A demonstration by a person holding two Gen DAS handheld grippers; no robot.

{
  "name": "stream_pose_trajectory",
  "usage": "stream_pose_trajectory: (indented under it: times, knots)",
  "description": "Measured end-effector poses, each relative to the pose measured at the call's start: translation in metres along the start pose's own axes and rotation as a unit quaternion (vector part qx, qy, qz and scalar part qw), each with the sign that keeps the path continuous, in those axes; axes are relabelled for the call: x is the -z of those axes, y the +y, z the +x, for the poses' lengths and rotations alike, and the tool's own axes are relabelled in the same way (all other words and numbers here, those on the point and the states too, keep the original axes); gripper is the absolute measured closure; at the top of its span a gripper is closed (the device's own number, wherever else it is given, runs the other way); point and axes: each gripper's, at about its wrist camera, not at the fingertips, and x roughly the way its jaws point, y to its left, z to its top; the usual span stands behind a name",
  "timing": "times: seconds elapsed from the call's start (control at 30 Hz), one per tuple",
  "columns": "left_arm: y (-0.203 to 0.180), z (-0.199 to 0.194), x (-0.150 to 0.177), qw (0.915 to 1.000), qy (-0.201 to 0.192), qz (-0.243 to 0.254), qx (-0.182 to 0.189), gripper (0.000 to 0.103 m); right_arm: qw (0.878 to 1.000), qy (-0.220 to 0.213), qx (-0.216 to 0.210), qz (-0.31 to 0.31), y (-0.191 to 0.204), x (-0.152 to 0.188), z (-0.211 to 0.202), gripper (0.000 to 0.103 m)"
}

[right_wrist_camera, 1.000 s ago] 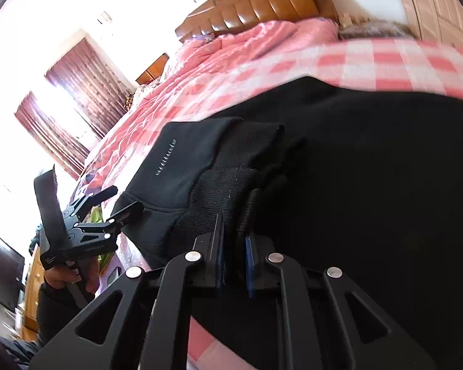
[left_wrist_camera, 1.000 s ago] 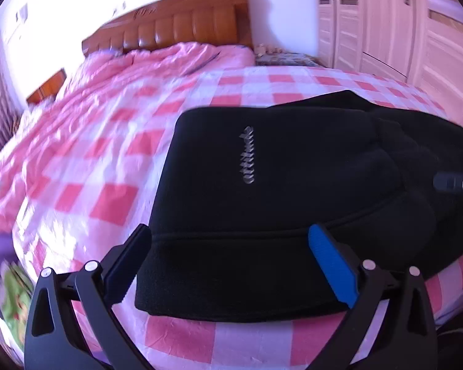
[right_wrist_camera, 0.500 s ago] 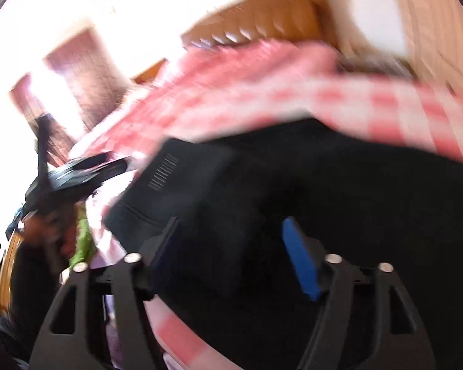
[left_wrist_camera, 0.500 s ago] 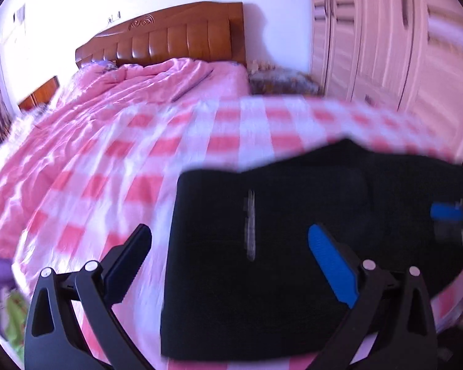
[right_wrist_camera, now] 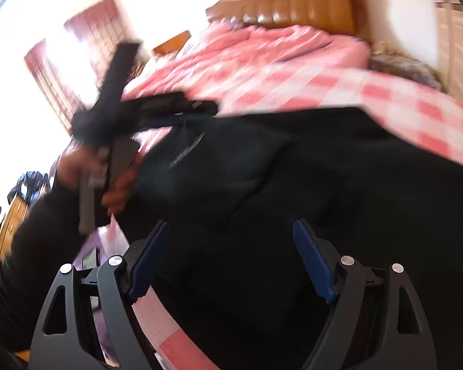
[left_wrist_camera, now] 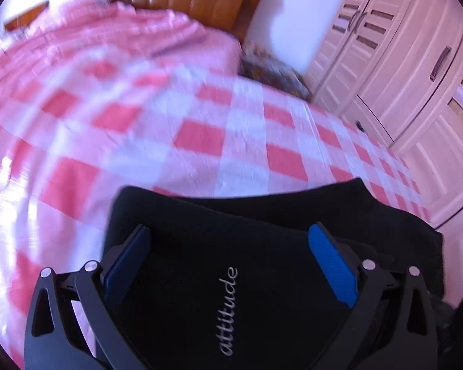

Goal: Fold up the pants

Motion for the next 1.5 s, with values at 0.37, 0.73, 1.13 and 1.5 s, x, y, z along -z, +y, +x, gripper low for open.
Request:
stream_pose_trajectory:
  times: [0.37, 0.73, 1.13, 1.5]
  knots:
    - [-0.065, 0.017, 0.038, 0.9878, 0.026, 0.112, -0.105, 0.002, 0.996, 0.015, 0.053, 0.076, -0.068, 0.036, -0.045, 0.014]
    - [-0.192, -0.018, 0.102, 0.9762, -0.035, 0.212, -0.025, 0.001, 0.949, -0.079, 0.142, 0.271, -0.150, 0.154, -0.223, 0.014]
    - [-0.216, 0.014, 0.142, 0.9575, -0.021, 0.267, -0.108, 0.001, 0.929, -0.077, 0.104, 0.346, -0.190, 0.165, -0.195, 0.011]
    - [-0.214, 0.011, 0.143, 0.9593, -0.025, 0.260, -0.106, 0.001, 0.903, -0.095, 0.087, 0.410, -0.192, 0.149, -0.180, 0.008]
